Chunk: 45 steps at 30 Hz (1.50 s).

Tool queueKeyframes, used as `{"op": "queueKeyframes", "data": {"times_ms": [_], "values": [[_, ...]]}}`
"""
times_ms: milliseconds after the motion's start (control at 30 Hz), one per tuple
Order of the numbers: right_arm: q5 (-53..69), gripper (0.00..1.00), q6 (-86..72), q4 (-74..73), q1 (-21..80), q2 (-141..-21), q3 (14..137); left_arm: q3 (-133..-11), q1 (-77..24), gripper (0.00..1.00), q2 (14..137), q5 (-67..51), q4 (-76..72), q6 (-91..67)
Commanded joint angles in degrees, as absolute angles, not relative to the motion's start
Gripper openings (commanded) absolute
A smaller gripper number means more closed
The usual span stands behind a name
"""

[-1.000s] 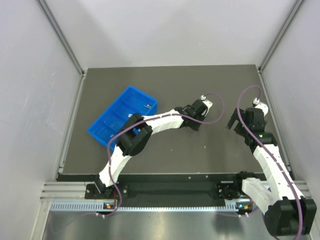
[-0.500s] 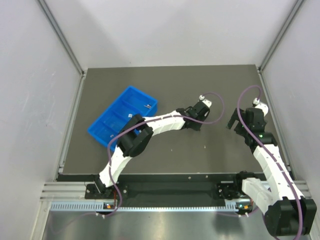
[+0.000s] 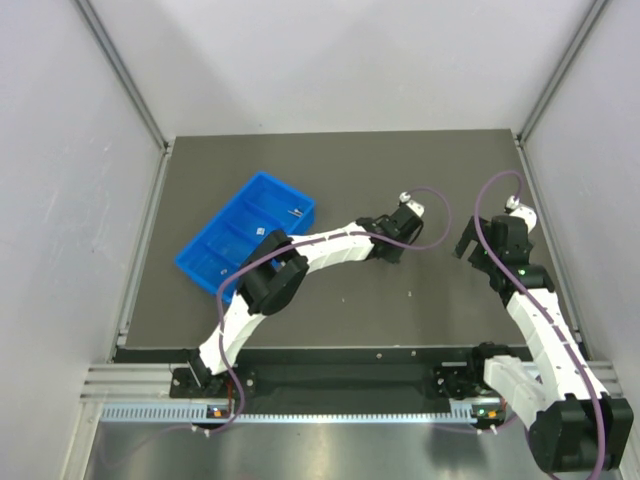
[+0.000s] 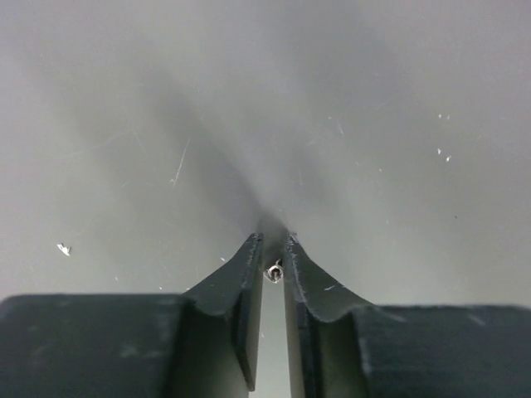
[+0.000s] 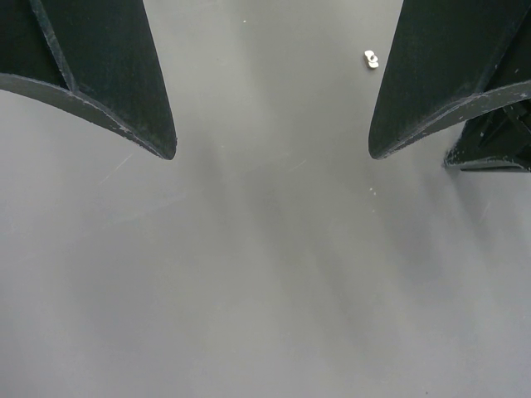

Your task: Sort the screws and nuts into containers

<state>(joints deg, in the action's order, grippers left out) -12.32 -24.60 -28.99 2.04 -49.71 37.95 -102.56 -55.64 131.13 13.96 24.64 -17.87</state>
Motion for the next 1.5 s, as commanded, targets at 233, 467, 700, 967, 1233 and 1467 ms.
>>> {"op": "queueKeyframes", "data": {"times_ms": [233,467,700,967,1233,1467], "values": [[-12.3,1.00,-24.1,-28.9,1.1,-49.1,40.1,-100.7,-55.6,0.35,131.8,13.7,29.5,-15.2],[-12.3,1.00,-23.9,-28.8,1.1,-48.7,39.9,-99.1,-55.6,0.43,129.6,9.4,28.3,-13.0],[-12.4,1.00,-24.0,-29.0,1.1,-48.7,39.8,-97.5,-55.6,0.39,129.3,7.3,27.6,-12.0],[-12.6,1.00,-24.1,-29.0,1.1,-48.5,39.6,-97.9,-55.6,0.23,131.3,9.1,27.9,-12.1],[-12.7,1.00,-24.1,-29.1,1.1,-48.4,39.6,-97.3,-55.6,0.07,130.1,14.0,28.0,-14.9],[-9.9,1.00,-23.0,-28.2,1.1,-48.3,38.9,-86.4,-54.9,0.08,115.4,21.7,17.9,-21.3]]}}
